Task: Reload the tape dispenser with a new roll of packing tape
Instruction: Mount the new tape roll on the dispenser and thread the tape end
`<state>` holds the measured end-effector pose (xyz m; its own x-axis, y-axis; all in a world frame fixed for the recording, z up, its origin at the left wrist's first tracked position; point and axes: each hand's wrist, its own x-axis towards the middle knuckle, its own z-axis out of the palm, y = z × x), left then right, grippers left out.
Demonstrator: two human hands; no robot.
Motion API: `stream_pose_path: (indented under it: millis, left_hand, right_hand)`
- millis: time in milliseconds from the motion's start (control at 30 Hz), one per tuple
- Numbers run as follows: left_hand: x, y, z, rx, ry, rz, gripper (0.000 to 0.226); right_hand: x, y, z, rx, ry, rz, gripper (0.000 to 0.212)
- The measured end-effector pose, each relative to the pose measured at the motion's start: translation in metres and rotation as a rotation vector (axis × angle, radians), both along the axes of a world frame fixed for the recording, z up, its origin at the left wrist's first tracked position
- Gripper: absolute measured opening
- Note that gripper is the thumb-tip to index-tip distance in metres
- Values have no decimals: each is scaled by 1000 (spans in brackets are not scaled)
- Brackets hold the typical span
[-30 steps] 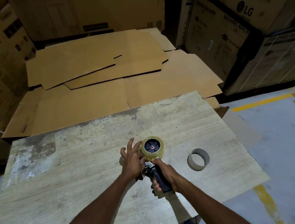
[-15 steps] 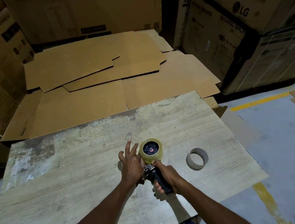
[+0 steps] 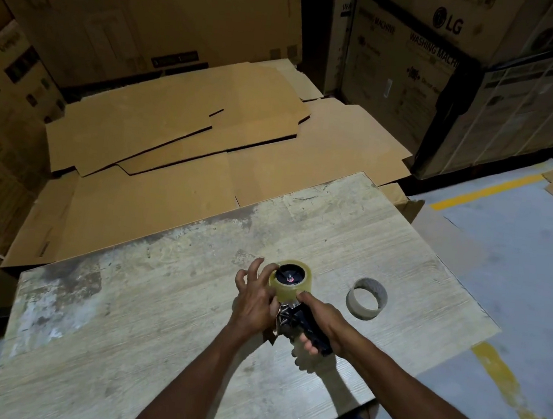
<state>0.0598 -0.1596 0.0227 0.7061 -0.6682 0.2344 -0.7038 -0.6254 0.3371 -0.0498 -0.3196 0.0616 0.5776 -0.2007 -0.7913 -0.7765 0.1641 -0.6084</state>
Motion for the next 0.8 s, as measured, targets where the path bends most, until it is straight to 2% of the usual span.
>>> stream_pose_path:
  millis: [200, 300, 500, 700, 800]
  left_hand:
    - [9, -1, 24, 35, -38, -243, 13]
    - [8, -1, 39, 12, -51, -342, 12]
    - [12, 22, 52, -120, 117, -182, 16]
    - [14, 32, 77, -135, 191, -163, 12]
    - [16, 42, 94, -155, 284, -160, 12]
  right_hand:
    - [0, -12, 15, 101, 3, 52, 71]
    - [1, -14, 22, 147, -7, -1, 67]
    - [1, -41, 34, 158, -10, -34, 67]
    - [5, -43, 38, 207, -12, -17, 60]
    - [7, -40, 39, 218, -9, 26, 59]
